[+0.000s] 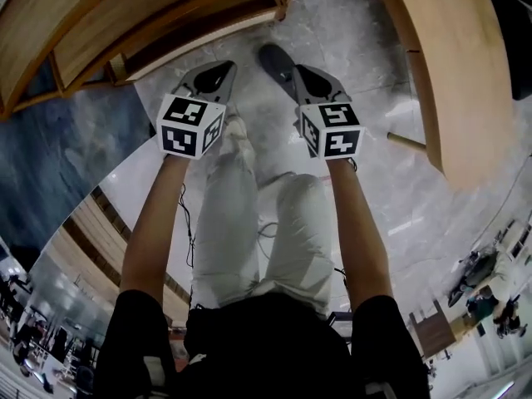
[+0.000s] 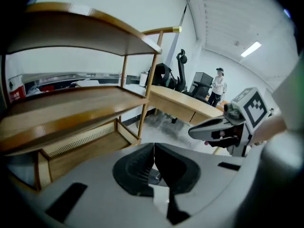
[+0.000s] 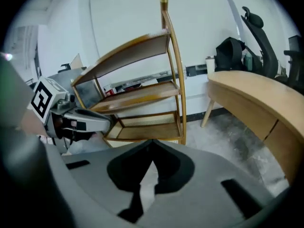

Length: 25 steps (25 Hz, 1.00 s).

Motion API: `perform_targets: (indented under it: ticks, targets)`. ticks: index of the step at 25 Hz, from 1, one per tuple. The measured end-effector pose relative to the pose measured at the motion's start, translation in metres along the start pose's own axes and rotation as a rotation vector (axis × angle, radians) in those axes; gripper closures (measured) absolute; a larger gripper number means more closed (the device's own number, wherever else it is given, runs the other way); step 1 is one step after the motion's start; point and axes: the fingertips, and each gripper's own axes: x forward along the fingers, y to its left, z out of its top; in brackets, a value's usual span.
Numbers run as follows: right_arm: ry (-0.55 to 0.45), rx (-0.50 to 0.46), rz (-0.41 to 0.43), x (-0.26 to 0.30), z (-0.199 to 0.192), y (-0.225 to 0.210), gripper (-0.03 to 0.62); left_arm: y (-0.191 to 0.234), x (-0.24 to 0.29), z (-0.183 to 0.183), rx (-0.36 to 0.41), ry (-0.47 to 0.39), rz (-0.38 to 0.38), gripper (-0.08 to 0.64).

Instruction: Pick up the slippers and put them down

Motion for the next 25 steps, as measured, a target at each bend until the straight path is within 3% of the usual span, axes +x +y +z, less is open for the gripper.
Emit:
perform_targets:
  ticks: [4,10,17,25]
  targets:
    - [-0.031,-0.01,-0.008,-0.052,0.051,0.013,0.592,-0.023,-0.041,0.051,-0.007,-0.035,-0.001,0.554]
    - [-0.082,-0.002,-0.045,-0.144,0.121,0.03,0.592,-0.061,-0.122,0.126,-0.088,-0.107,0.032,0.554]
    - [-0.129,-0.029,-0.046,-0.224,0.19,0.059,0.593,-0.106,-0.199,0.197,-0.069,-0.166,0.021,0.554]
    - [-0.213,-0.057,-0.032,-0.301,0.253,0.087,0.593,-0.138,-0.267,0.252,-0.021,-0.223,0.056,0.554]
